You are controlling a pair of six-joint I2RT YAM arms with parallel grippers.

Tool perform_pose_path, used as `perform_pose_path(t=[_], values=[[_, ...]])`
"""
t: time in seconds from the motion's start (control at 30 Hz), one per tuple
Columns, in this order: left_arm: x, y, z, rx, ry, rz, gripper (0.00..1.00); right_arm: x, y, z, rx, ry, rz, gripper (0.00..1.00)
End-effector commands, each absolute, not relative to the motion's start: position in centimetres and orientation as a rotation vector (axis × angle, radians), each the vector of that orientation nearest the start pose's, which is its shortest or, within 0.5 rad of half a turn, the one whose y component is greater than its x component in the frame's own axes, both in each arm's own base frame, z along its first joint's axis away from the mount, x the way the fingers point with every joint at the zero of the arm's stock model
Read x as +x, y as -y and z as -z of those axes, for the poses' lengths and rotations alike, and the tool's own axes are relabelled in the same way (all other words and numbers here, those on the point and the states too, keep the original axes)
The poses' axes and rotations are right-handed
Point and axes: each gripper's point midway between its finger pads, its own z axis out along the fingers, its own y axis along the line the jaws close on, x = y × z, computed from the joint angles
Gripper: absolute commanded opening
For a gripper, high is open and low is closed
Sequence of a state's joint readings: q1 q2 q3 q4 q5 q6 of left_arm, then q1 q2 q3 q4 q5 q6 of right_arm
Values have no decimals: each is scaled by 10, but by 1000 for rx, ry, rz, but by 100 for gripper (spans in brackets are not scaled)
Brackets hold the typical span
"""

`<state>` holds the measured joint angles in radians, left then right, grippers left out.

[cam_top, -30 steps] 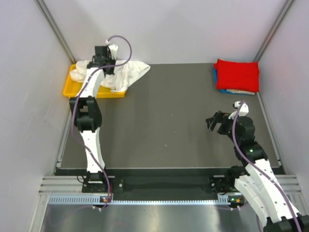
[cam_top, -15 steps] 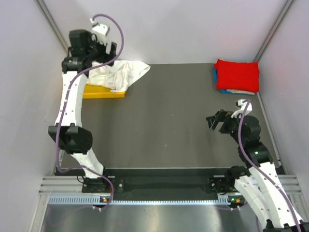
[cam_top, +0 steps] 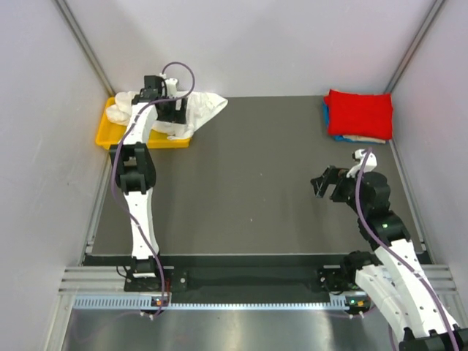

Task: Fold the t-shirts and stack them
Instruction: Grab the tshirt from the pile, then move the tshirt to the center of the board

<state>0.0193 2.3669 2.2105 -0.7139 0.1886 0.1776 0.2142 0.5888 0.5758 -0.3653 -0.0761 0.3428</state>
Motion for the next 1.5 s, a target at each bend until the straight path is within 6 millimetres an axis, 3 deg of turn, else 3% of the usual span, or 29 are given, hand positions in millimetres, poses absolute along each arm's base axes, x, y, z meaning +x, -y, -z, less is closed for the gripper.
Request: perform_pose_path(t=[0.0, 0.07, 0.2, 0.27, 0.33, 0.37, 0.4, 0.43, 0.47, 0.53, 0.57, 0.63, 0.67, 0.7, 0.73, 0.8, 0.83, 0.9, 0.93, 1.0, 1.03, 1.1, 1.13, 1.17, 1.2, 1.27, 1.3, 1.4, 1.47], values=[[629, -3, -113, 123, -2309, 95, 99, 258, -86, -194, 44, -1947, -436, 100], [639, 0, -106, 131, -2294, 96, 99, 259, -86, -191, 40, -1958, -426, 100], [648, -6, -70, 127, -2316, 37, 99, 263, -85, -183, 43, -1979, -413, 100], [647, -10, -53, 143, -2342, 5, 94, 264, -86, -183, 43, -1979, -415, 100], [642, -5, -43, 177, -2368, 32, 74, 265, -87, -183, 43, -1983, -420, 100], [639, -4, -43, 186, -2376, 40, 44, 267, -86, -184, 47, -1978, -420, 100], [638, -1, -45, 206, -2373, 51, 35, 266, -87, -185, 43, -1979, -424, 100], [634, 2, -43, 218, -2383, 68, 19, 267, -87, -186, 46, -1975, -424, 100], [634, 2, -54, 213, -2365, 72, 0, 267, -88, -187, 43, -1974, -427, 100], [633, 4, -66, 217, -2338, 84, 0, 265, -88, -193, 44, -1959, -433, 100], [634, 1, -101, 205, -2281, 67, 0, 265, -87, -196, 47, -1956, -432, 100], [633, 0, -139, 190, -2197, 51, 0, 261, -87, -204, 46, -1931, -439, 100], [628, 1, -197, 190, -2098, 45, 0, 259, -87, -208, 45, -1927, -441, 100], [622, 2, -227, 188, -2049, 46, 0, 257, -86, -213, 47, -1915, -443, 100], [608, 7, -286, 201, -1953, 47, 0, 254, -86, -213, 42, -1921, -444, 100], [582, 15, -351, 232, -1856, 67, 0, 250, -87, -229, 25, -1885, -462, 100], [555, 19, -404, 246, -1769, 66, 0, 247, -90, -233, 11, -1877, -476, 100], [519, 35, -456, 312, -1676, 94, 0, 240, -97, -254, -42, -1824, -521, 100], [484, 38, -485, 326, -1641, 97, 0, 237, -99, -260, -61, -1807, -538, 100], [447, 68, -498, 418, -1615, 168, 0, 228, -108, -280, -123, -1749, -590, 100], [410, 87, -514, 469, -1584, 203, 0, 225, -111, -288, -142, -1723, -612, 100], [381, 109, -501, 532, -1613, 256, 0, 213, -123, -306, -206, -1674, -691, 100], [350, 131, -508, 592, -1582, 310, 0, 209, -127, -318, -232, -1643, -718, 100], [340, 144, -480, 624, -1655, 363, 0, 203, -133, -322, -261, -1637, -757, 100], [322, 169, -471, 686, -1661, 433, 0, 201, -135, -326, -269, -1632, -768, 100], [298, 189, -453, 738, -1691, 527, 0, 197, -136, -333, -278, -1626, -783, 100], [290, 207, -426, 791, -1745, 578, 0, 196, -137, -336, -282, -1623, -786, 100], [294, 234, -382, 858, -1839, 654, 0, 197, -134, -336, -273, -1638, -768, 100], [315, 250, -352, 889, -1902, 683, 0, 204, -129, -326, -235, -1692, -734, 100]])
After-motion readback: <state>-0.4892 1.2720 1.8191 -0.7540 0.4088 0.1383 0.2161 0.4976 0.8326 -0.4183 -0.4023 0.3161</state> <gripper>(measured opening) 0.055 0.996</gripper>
